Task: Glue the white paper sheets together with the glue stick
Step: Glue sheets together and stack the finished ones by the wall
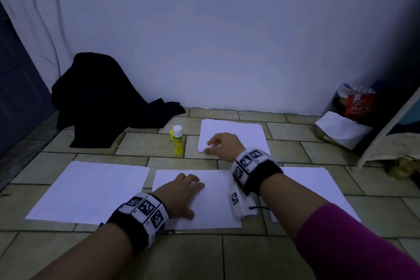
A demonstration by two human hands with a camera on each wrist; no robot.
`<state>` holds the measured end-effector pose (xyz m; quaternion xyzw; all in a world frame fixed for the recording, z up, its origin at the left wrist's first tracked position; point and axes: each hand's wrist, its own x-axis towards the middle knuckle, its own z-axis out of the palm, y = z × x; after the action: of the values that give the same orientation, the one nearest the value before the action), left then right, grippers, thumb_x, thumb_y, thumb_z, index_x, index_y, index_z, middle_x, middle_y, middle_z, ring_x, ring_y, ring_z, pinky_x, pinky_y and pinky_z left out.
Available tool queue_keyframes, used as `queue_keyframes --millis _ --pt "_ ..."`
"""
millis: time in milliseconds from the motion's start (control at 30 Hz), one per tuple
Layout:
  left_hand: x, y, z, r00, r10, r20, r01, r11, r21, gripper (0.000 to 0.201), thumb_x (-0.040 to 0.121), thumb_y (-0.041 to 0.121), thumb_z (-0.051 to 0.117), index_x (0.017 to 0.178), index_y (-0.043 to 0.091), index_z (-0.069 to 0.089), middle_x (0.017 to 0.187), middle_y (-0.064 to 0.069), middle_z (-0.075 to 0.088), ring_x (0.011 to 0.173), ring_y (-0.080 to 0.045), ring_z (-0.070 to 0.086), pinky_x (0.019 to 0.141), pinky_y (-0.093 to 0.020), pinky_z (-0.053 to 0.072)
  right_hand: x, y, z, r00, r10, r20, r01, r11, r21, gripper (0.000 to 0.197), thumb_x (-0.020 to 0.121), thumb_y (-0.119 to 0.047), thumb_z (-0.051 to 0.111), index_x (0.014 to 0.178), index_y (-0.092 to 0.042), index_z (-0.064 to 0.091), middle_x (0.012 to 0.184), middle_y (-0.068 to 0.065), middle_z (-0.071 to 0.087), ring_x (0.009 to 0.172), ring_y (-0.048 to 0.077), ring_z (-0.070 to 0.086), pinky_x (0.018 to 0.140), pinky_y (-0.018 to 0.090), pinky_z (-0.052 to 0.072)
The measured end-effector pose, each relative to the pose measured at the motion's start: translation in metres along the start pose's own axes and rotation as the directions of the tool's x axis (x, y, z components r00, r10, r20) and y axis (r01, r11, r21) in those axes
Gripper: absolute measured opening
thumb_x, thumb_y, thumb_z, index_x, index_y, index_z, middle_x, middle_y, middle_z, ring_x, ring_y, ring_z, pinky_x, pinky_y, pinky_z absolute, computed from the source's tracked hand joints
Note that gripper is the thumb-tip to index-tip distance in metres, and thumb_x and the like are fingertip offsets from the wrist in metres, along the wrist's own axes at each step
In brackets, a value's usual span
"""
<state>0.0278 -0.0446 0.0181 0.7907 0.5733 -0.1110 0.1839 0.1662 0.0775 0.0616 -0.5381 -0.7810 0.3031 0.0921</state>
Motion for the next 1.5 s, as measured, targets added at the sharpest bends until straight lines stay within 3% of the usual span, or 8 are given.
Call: queue_keyframes --millis 200,333,567,767,867,967,1133,1500 --pt "-0.001 -0.003 0.001 1.000 0.021 0.013 -0.021 1.000 0.015 0.081 0.090 0.038 0.061 0.152 0.012 0.015 0.159 -0.002 0.012 0.141 -0.022 0.018 0.113 -0.034 0.025 0.034 -0.041 0.020 0.998 -0.062 -0.030 0.066 0.990 0.126 0.028 0.082 -0.020 0.072 0.107 -0.011 0.066 0.111 0.008 0.067 0.090 0.017 0.059 0.086 0.031 0.052" --pt "-0.002 -0.007 0.000 0.999 0.035 0.033 -0.036 0.999 0.024 0.078 0.092 0.039 0.058 0.152 0.012 0.016 0.159 -0.002 0.012 0.141 -0.022 0.018 0.113 -0.033 0.023 0.046 -0.052 0.034 0.997 -0.080 -0.009 0.081 0.995 0.054 0.038 0.080 -0.022 0.073 0.115 -0.009 0.063 0.116 0.008 0.065 0.105 0.022 0.060 0.090 0.032 0.048" --pt "-0.002 -0.007 0.001 1.000 0.009 0.020 -0.010 0.999 0.050 0.077 0.092 0.043 0.057 0.149 0.007 0.023 0.156 -0.006 0.018 0.136 -0.025 0.023 0.112 -0.036 0.027 0.049 -0.055 0.044 0.996 -0.071 -0.059 0.076 0.993 0.085 0.029 0.084 -0.022 0.067 0.105 -0.002 0.069 0.100 0.015 0.068 0.096 0.030 0.063 0.083 0.036 0.049" --pt "0.001 -0.005 0.005 1.000 0.030 0.000 -0.029 0.997 0.067 0.073 0.088 0.045 0.059 0.149 0.031 0.021 0.156 -0.003 0.011 0.138 -0.027 0.018 0.106 -0.041 0.037 0.027 -0.032 0.013 0.990 -0.057 0.130 -0.021 0.847 0.532 0.042 0.091 -0.027 0.062 0.132 -0.026 0.055 0.092 -0.002 0.060 0.069 0.024 0.062 0.067 0.039 0.055" --pt "0.006 0.000 0.004 1.000 0.002 -0.004 -0.001 0.996 0.088 0.074 0.088 0.049 0.058 0.149 0.034 0.020 0.153 -0.005 0.014 0.137 -0.028 0.019 0.104 -0.041 0.039 0.016 -0.013 -0.014 0.990 0.016 0.143 -0.045 0.979 0.199 0.065 0.077 -0.018 0.077 0.136 -0.026 0.051 0.102 0.003 0.062 0.065 0.014 0.058 0.050 0.020 0.048" --pt "0.010 0.005 0.003 1.000 -0.028 -0.005 0.028 0.995 0.100 0.074 0.089 0.052 0.055 0.150 0.032 0.019 0.151 -0.008 0.016 0.135 -0.029 0.020 0.104 -0.041 0.038 0.007 0.008 -0.030 0.997 0.053 0.049 -0.049 0.996 -0.070 0.059 0.069 -0.012 0.082 0.123 -0.017 0.058 0.109 0.000 0.053 0.084 0.016 0.052 0.057 0.023 0.044" --pt "0.013 0.010 0.001 1.000 -0.029 -0.002 0.029 0.994 0.103 0.072 0.090 0.052 0.055 0.149 0.030 0.021 0.158 0.001 0.004 0.138 -0.030 0.018 0.106 -0.043 0.037 -0.005 0.031 -0.026 0.997 -0.008 -0.082 0.005 1.000 -0.027 0.032 0.075 -0.011 0.076 0.101 -0.010 0.056 0.105 0.010 0.061 0.093 0.027 0.060 0.080 0.037 0.052" --pt "0.015 0.006 -0.004 0.999 -0.016 0.046 0.010 0.990 0.142 0.077 0.088 0.047 0.061 0.150 0.029 0.020 0.157 0.004 0.016 0.135 -0.030 0.025 0.104 -0.043 0.040 -0.021 0.036 -0.002 0.993 -0.087 -0.081 0.084 0.996 -0.038 0.032 0.082 -0.009 0.068 0.111 -0.009 0.054 0.105 0.016 0.062 0.091 0.029 0.059 0.075 0.032 0.048"
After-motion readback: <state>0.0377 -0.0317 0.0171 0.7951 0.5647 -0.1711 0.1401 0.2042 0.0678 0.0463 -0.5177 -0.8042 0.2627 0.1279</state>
